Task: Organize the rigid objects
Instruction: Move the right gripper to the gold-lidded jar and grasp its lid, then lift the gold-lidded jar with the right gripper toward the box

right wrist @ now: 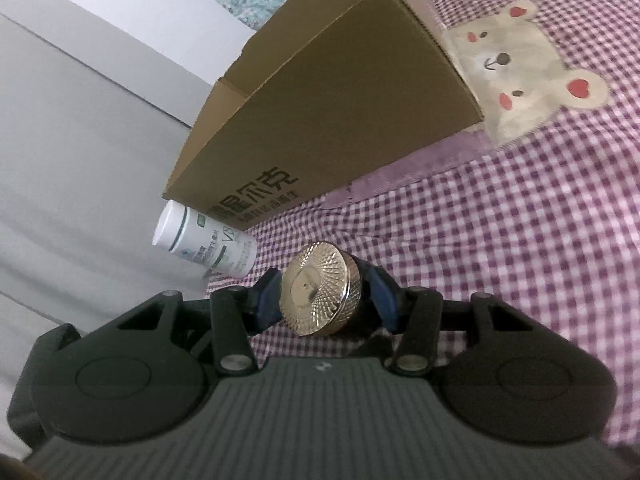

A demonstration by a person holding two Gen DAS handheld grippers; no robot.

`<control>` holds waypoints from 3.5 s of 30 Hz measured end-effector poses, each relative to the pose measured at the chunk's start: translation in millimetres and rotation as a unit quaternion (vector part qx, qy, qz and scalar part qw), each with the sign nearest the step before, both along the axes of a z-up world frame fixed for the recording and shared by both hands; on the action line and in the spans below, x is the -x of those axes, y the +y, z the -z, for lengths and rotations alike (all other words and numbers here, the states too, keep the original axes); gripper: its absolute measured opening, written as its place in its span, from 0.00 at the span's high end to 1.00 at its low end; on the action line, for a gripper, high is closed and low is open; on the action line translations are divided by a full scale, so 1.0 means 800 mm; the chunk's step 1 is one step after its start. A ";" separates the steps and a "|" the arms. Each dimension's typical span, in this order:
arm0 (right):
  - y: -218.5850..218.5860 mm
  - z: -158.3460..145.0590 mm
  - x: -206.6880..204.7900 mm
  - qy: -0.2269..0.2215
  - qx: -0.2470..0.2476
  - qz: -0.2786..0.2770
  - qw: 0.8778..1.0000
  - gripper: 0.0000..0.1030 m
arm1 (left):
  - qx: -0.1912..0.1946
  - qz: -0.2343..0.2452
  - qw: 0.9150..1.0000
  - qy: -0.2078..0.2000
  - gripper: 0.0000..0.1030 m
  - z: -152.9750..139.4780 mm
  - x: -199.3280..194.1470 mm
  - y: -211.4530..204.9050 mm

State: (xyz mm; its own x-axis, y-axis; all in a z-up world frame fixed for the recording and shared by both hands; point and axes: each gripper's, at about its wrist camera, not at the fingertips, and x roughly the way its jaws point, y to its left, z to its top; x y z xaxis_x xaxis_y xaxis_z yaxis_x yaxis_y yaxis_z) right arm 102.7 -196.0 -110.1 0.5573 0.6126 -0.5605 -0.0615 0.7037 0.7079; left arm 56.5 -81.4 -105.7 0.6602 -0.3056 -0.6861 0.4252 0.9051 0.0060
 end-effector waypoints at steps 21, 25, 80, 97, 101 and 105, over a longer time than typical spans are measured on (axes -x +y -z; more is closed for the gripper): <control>0.000 0.004 0.008 0.005 0.017 0.009 1.000 0.59 | -0.038 -0.024 0.998 0.043 0.44 0.001 -0.021 -0.021; -0.002 0.005 0.009 0.005 0.016 0.011 1.000 0.59 | -0.043 -0.023 0.998 0.044 0.44 0.002 -0.024 -0.020; 0.024 -0.063 0.052 -0.051 0.036 -0.011 0.998 0.59 | -0.018 -0.042 0.999 0.005 0.44 -0.061 0.028 0.006; 0.038 -0.101 0.069 -0.092 0.040 -0.015 0.995 0.59 | -0.008 -0.047 0.998 -0.028 0.44 -0.098 0.043 0.020; 0.041 -0.119 0.062 -0.108 0.043 -0.022 0.993 0.59 | -0.008 -0.052 0.998 -0.044 0.44 -0.114 0.038 0.020; 0.042 -0.140 0.051 -0.127 0.049 -0.030 0.990 0.58 | -0.005 -0.054 0.997 -0.057 0.44 -0.135 0.024 0.017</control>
